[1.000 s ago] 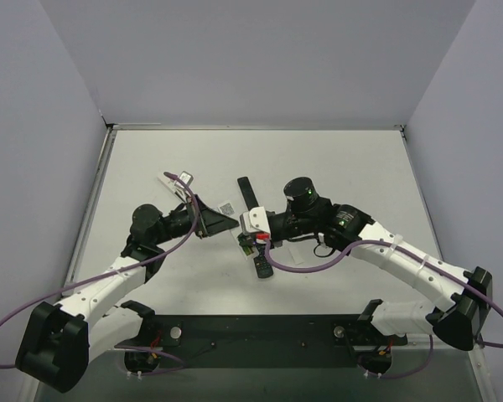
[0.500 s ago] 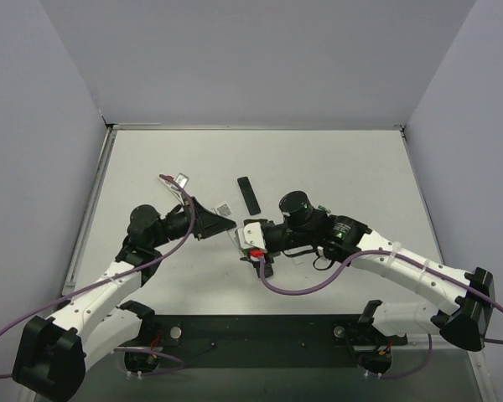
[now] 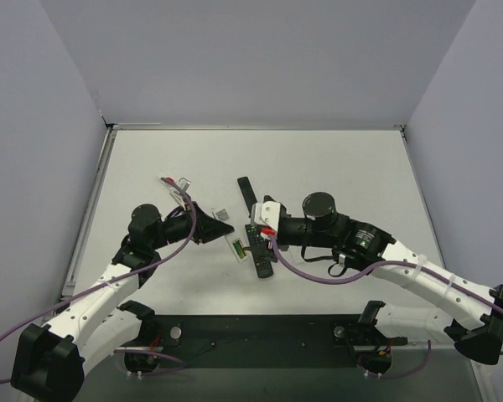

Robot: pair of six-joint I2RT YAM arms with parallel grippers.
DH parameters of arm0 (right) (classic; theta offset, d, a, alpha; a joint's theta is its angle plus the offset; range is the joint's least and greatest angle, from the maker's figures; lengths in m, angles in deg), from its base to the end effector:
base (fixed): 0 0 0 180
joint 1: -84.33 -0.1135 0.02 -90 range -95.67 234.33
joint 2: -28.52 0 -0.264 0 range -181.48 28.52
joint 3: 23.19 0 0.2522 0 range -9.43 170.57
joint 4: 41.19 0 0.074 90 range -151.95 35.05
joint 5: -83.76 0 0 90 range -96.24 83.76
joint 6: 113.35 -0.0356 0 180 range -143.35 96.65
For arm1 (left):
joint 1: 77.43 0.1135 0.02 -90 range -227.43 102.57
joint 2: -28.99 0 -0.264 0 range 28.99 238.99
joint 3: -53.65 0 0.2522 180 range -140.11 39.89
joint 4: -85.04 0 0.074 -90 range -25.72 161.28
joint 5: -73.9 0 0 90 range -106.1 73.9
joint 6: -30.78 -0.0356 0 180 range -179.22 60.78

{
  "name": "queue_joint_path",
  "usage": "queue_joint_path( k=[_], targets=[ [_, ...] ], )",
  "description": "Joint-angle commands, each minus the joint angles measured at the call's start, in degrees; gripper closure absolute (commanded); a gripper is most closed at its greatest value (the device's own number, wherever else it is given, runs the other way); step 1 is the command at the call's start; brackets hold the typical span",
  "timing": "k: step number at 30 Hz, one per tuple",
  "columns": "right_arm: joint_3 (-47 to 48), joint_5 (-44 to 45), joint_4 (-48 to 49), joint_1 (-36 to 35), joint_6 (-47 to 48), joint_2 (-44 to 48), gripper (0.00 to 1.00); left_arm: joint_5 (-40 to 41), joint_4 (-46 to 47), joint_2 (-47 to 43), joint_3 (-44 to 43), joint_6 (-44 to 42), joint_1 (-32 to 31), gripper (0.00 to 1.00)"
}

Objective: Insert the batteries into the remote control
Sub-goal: Load the battery into the remote control.

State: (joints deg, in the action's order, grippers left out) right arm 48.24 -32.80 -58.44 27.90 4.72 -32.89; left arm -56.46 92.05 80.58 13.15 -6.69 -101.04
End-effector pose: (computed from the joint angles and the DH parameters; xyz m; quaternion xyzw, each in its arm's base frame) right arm 0.1233 0.2146 0.3759 -0.6034 0.4384 0.3247 0.5816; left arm 0.1780 -0.1030 0.2647 0.0561 0.7238 -0.5932 0.3479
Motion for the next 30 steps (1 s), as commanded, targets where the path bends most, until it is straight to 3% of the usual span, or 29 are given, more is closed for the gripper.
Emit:
queue_joint_path(
  k=[1,9,16,30],
  targets=[
    [0.16,5.91,6.30,0.70,-13.72,-0.11,0.33,0.19,1.98,-1.06,-1.30,-2.70,0.32,1.00],
    [-0.62,10.31,7.52,2.01,-40.51,-4.69,0.33,0.28,7.34,-3.43,0.55,-1.12,0.33,1.00],
    [-5.81,3.92,18.49,5.88,-55.30,-4.33,0.38,-0.07,12.18,-4.22,1.69,0.98,0.33,1.00],
    [-11.08,-4.19,28.88,9.31,-64.11,-4.69,0.45,4.32,21.06,-6.94,4.15,6.26,0.33,1.00]
  ],
)
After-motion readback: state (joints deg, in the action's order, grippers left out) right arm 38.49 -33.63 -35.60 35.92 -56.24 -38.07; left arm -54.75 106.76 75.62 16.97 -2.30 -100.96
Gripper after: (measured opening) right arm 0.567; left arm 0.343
